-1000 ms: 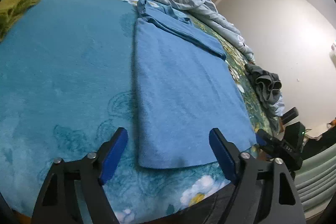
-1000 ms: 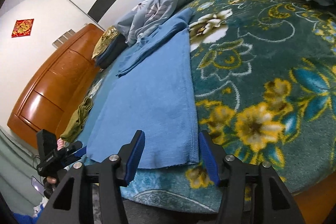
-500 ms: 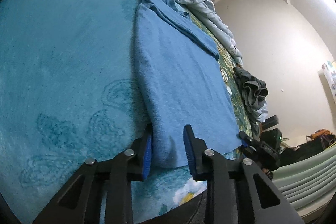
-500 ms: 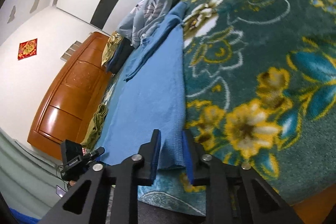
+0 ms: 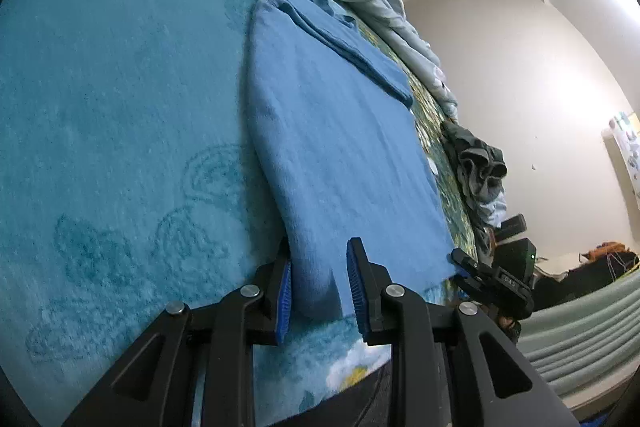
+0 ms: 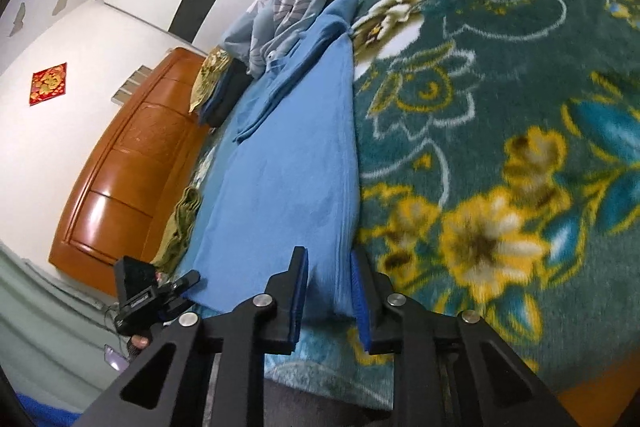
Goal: Fold clothes
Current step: 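Move both grippers to the hem of the folded shirt strip, then grasp the hem with both grippers, fold it toward the collar, release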
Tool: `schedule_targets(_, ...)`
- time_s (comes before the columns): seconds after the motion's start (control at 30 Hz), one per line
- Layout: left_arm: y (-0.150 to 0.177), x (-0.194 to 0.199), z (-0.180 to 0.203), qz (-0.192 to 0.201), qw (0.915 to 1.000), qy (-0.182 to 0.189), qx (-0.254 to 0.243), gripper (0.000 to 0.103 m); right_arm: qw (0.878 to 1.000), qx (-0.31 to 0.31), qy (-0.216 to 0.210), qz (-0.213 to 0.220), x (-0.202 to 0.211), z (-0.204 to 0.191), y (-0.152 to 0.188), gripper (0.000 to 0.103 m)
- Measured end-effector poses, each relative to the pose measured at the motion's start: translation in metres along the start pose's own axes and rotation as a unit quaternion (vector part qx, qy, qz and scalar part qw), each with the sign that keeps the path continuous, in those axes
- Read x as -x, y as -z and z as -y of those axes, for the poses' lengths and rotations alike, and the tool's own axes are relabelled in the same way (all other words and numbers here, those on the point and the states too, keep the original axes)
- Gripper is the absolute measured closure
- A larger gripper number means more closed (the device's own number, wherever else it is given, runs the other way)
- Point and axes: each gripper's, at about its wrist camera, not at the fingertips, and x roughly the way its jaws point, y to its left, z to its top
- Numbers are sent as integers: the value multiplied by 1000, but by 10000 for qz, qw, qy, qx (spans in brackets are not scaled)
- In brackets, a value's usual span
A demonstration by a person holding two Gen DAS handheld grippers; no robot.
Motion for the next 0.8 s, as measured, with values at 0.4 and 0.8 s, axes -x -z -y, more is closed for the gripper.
schedule_targets(0.4, -2, 0, -5, -12, 9998, 148, 142, 78, 9997, -121, -208, -33, -7, 3, -5, 85)
schedule_targets(0.8, -16, 13, -11, 280, 9953, 840, 403, 96, 9953, -452, -848, 99, 8, 14, -15, 95)
